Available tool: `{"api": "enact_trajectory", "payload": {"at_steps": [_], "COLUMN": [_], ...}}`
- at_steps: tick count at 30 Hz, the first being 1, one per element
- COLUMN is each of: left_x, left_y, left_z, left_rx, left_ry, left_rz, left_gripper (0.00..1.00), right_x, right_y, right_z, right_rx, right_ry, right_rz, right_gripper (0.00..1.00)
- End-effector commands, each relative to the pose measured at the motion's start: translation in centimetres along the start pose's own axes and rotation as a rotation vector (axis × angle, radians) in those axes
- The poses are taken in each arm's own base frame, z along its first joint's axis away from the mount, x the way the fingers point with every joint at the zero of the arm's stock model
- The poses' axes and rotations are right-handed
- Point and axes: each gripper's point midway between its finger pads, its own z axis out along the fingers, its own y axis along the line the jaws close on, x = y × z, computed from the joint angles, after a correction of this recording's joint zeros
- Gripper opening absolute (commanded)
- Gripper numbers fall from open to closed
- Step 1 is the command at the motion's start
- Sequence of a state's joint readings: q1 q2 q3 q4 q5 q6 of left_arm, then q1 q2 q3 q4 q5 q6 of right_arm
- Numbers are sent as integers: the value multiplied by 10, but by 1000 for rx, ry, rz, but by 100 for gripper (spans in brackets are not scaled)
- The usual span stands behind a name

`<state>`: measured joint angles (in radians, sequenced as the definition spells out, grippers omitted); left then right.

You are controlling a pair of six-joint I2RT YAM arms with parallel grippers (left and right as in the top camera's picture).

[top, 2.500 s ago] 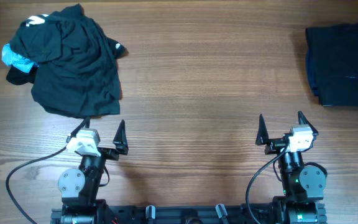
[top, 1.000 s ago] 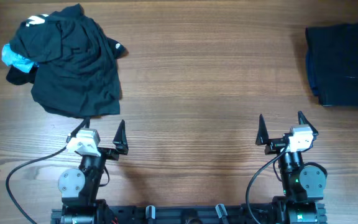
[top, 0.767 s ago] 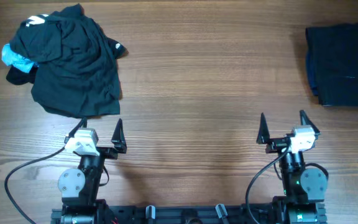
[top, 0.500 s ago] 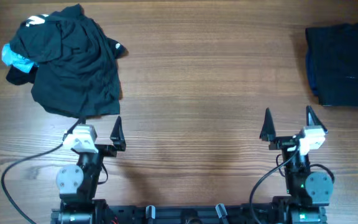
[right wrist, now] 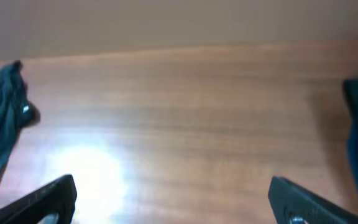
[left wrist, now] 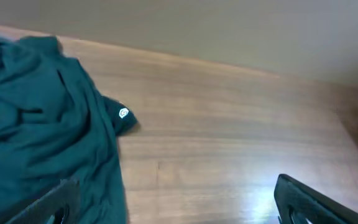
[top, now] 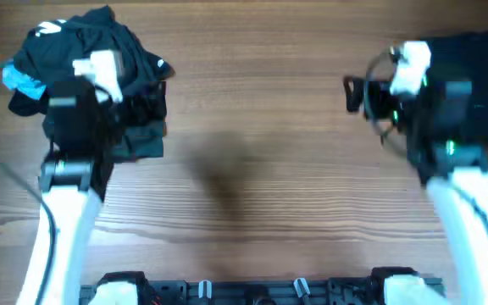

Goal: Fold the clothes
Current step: 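Reach the left gripper to the black T-shirt and grasp it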

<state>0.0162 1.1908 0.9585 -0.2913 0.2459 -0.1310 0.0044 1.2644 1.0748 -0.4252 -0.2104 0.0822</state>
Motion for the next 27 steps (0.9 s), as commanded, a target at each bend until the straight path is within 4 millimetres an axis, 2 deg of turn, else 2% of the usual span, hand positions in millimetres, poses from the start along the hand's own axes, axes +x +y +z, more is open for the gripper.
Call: {"api": "enact_trajectory", "payload": {"at_steps": [1,3,5,8,11,12,14,16,18,22,23,27], "left_x": [-3,3,19,49,66,69,55,42,29,-9,-26,-62], "left_y": [1,-5,-17,-29,-38,-47,-72,-80,-68,-12,17,70], "left_z": [15,15,12,4,-3,-7,-13,-16,-10,-8,-12,-19], "left_rx": [15,51,114,173,212,259,407,478,430,159,20,-226], "left_ry": [33,61,138,278,364,397,391,355,302,158,117,81], "left_rz": [-19,-69,-183,-279,-318,-363,-433,-424,-468,-506,-507,-425], "left_gripper": [100,100,100,100,100,100,100,100,99,99,99,100], "right_x": [-26,-27,-14,5,13,15,22,30,37,36,32,19], "right_y": [10,17,32,46,48,51,45,33,21,4,2,-11], "right_z": [23,34,41,41,40,38,36,32,23,1,-6,-15], "right_rx": [-63,-120,-221,-317,-321,-341,-293,-212,-117,22,48,151], "right_ry": [61,78,130,212,250,258,302,350,405,485,505,511], "right_rz": [18,17,32,77,118,114,128,134,130,121,122,159], "right_gripper": [100,100,100,100,100,100,100,100,100,100,100,100]}}
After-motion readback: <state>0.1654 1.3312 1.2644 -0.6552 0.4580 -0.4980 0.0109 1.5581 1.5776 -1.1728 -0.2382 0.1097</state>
